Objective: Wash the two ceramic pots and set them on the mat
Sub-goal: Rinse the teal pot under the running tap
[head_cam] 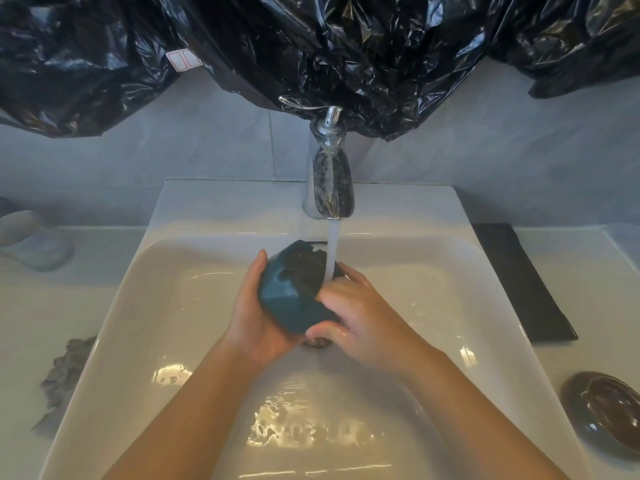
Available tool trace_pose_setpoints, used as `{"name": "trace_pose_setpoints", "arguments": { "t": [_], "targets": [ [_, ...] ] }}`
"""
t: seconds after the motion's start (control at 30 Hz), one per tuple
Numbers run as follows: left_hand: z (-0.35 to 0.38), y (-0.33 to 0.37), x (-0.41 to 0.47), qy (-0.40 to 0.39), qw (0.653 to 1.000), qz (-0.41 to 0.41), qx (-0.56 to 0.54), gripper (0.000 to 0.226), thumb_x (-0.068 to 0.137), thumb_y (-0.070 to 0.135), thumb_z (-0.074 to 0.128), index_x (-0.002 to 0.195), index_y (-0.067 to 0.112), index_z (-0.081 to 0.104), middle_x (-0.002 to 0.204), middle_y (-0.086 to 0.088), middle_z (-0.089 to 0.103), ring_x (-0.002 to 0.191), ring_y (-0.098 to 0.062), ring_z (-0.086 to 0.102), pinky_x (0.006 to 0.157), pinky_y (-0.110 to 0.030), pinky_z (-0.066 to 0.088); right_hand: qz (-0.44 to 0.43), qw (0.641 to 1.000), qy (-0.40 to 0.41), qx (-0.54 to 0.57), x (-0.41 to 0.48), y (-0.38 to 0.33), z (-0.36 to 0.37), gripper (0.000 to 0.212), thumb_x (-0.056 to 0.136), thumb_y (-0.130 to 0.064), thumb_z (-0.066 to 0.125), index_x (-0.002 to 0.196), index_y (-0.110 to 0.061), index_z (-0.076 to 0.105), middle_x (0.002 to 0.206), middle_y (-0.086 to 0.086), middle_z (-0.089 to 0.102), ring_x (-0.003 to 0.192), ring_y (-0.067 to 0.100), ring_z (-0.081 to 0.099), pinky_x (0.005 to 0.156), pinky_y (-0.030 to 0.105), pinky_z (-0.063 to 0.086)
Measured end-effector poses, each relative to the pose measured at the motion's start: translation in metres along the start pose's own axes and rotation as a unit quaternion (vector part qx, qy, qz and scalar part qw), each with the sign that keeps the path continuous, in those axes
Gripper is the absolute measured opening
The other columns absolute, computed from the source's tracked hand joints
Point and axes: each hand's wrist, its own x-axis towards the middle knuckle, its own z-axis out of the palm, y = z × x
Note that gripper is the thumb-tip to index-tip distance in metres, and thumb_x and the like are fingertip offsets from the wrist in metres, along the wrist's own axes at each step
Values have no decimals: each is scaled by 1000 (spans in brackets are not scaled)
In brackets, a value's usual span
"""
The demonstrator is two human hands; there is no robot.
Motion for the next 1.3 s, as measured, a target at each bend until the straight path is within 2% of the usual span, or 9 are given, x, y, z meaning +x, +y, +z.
{"name": "trace_pose_setpoints", "arguments": {
  "t": [0.23,0.4,0.5,0.57,0.73,0.93,1.03,1.17,1.3],
  "targets": [
    [12,-14,4,-20,996,67,60,49,85,52,51,106,13,70,99,-11,69,89,-24,66,78,-36,53,36,993,41,103,6,-10,-3,43,91,-48,56,75,-9,45,71,-2,47,74,17,42,68,26,36],
    [8,0,4,22,1000,-14,-11,67,87,63,38,105,9,72,106,-17,68,88,-31,68,78,-42,54,19,998,24,53,-4,13,-2,39,86,-48,56,91,-9,62,87,-3,59,92,12,53,121,27,5],
    [5,0,3,14,997,-67,21,73,86,68,31,100,11,75,104,-17,69,87,-32,68,74,-46,56,8,994,60,91,-3,11,1,51,94,-58,47,73,-13,56,74,0,57,77,18,50,97,35,37],
    [7,-5,3,19,998,-53,18,73,88,66,28,98,12,76,104,-17,69,89,-33,67,78,-49,53,19,987,115,114,1,6,2,41,99,-51,40,70,-23,44,75,-4,52,78,16,46,81,33,38],
    [7,-8,5,49,998,34,15,60,90,56,34,87,12,75,88,-12,69,76,-24,68,72,-39,51,9,995,97,31,2,-1,3,27,98,-36,38,73,-25,41,69,-16,38,71,7,41,101,30,31],
    [8,-9,5,36,996,34,68,60,95,51,29,88,14,76,88,-11,72,76,-23,69,69,-33,53,36,972,44,226,7,-17,-1,40,100,-29,30,66,-15,45,65,-1,45,61,17,42,57,41,39],
    [9,-11,3,39,996,-9,80,58,91,56,33,99,13,72,93,-12,69,80,-25,66,73,-37,49,22,988,34,146,6,-12,-4,45,101,-27,24,90,-6,62,92,6,64,85,20,57,73,36,47],
    [7,-13,3,33,997,-17,67,62,88,60,32,103,14,71,105,-14,67,90,-29,64,84,-47,48,16,994,67,89,-7,-8,-11,52,99,-36,23,68,-7,54,69,7,59,66,19,51,62,34,45],
    [10,-19,2,26,998,-40,47,60,84,60,36,98,18,76,104,-13,70,89,-27,68,85,-47,49,12,995,34,89,-5,-5,-6,56,101,-30,22,101,-8,73,104,5,73,108,18,63,120,25,13]
  ]
}}
